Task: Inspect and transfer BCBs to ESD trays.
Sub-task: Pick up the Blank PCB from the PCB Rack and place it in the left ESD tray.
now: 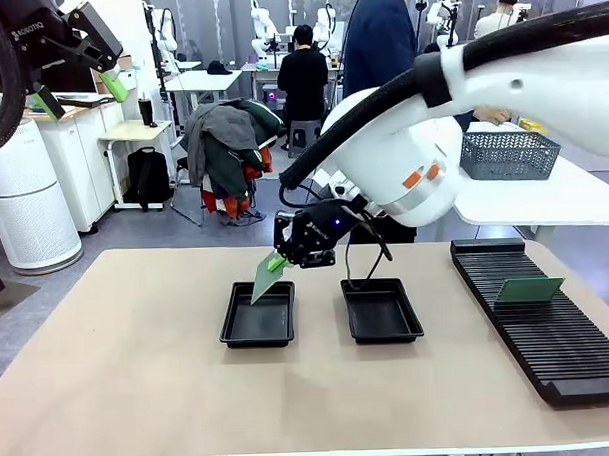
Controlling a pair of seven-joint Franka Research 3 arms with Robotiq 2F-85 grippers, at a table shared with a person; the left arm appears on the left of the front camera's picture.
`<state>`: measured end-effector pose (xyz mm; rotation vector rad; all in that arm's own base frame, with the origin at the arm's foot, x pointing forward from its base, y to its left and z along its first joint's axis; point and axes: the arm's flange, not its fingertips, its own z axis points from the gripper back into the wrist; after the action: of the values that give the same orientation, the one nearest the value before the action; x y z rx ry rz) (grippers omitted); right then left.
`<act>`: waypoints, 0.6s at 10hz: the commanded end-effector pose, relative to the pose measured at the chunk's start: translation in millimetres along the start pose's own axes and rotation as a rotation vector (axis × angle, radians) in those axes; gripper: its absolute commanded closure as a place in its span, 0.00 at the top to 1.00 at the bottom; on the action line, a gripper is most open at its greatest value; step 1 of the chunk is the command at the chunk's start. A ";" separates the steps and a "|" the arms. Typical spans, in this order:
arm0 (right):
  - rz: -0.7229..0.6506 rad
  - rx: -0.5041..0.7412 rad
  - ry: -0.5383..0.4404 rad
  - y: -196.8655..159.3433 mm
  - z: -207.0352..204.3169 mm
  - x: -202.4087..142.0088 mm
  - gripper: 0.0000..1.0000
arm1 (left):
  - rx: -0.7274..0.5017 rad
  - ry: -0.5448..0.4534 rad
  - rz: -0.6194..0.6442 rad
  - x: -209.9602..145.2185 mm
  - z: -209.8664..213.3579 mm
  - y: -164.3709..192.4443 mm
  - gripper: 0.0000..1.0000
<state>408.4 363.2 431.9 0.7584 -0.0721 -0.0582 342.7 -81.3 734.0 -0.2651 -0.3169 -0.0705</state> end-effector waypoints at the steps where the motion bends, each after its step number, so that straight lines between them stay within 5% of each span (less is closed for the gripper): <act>1: 0.061 0.060 -0.008 -8.1 -21.8 17.1 0.02 | 0.000 0.002 0.002 -0.2 -1.1 0.6 1.00; 6: 0.038 0.118 -0.014 -41.4 -60.6 42.1 0.02 | 0.000 0.002 0.002 -0.2 -1.1 0.6 1.00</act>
<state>453.2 371.4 373.1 0.8350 -0.0678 -0.0254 342.8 -81.3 734.0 -0.2651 -0.3168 -0.0706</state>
